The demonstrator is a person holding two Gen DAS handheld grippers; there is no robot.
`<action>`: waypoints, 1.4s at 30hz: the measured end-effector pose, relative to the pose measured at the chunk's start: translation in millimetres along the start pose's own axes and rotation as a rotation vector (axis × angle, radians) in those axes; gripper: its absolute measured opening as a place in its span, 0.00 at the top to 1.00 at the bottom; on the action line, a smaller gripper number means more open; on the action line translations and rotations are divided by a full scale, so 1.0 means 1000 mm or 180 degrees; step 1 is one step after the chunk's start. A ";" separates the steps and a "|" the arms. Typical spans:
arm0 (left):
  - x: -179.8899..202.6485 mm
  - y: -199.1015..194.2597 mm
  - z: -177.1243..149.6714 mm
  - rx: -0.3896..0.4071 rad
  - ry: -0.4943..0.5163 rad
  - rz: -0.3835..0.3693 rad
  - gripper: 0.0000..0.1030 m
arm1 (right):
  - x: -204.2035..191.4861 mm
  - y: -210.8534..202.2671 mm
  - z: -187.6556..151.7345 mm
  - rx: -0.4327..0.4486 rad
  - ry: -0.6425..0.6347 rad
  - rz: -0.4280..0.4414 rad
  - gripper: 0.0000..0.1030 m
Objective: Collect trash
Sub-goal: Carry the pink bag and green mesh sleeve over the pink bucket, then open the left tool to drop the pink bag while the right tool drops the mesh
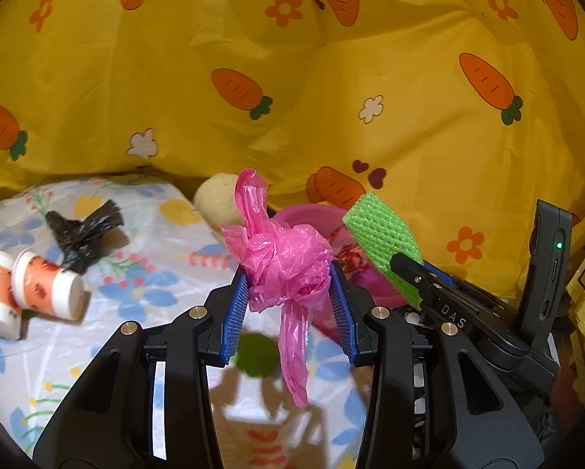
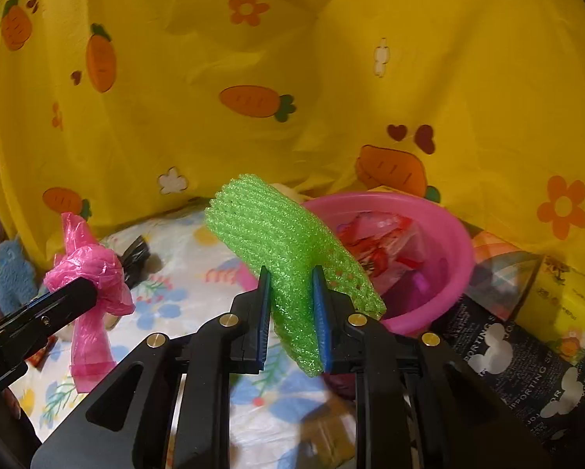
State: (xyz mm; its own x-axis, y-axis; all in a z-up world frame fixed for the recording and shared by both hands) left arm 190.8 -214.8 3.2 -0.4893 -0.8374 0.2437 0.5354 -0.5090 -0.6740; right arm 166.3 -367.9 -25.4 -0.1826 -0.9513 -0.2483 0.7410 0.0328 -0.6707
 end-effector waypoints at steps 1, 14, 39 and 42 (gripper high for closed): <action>0.007 0.006 0.005 0.0009 0.0027 -0.0049 0.62 | 0.009 0.001 0.005 0.0020 0.0046 -0.0029 0.79; 0.040 0.088 0.053 -0.0096 0.0138 -0.0325 0.61 | 0.064 0.029 0.029 -0.0034 0.0314 -0.0110 0.79; -0.004 0.113 0.052 -0.0083 -0.0272 -0.0111 0.10 | 0.064 0.052 0.027 -0.0111 0.0358 0.0081 0.74; -0.016 0.097 0.049 0.0026 -0.0364 -0.0071 0.08 | 0.060 0.054 0.027 -0.0107 0.0340 0.0136 0.60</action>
State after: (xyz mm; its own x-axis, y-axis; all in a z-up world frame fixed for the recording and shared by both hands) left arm 284.4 -260.9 -31.6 -0.4196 -0.8429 0.3368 0.5311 -0.5289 -0.6619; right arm 212.9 -431.2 -57.9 -0.2204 -0.9108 -0.3491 0.7278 0.0847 -0.6805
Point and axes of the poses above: each gripper's, at about its wrist camera, not at the fingertips, and y roughly the way its jaws point, x to its right, z to its top, the point moved 6 cm from there along y, roughly the way its jaws point, and after that the axes turned 15 degrees about -x, right-handed, at the moved point
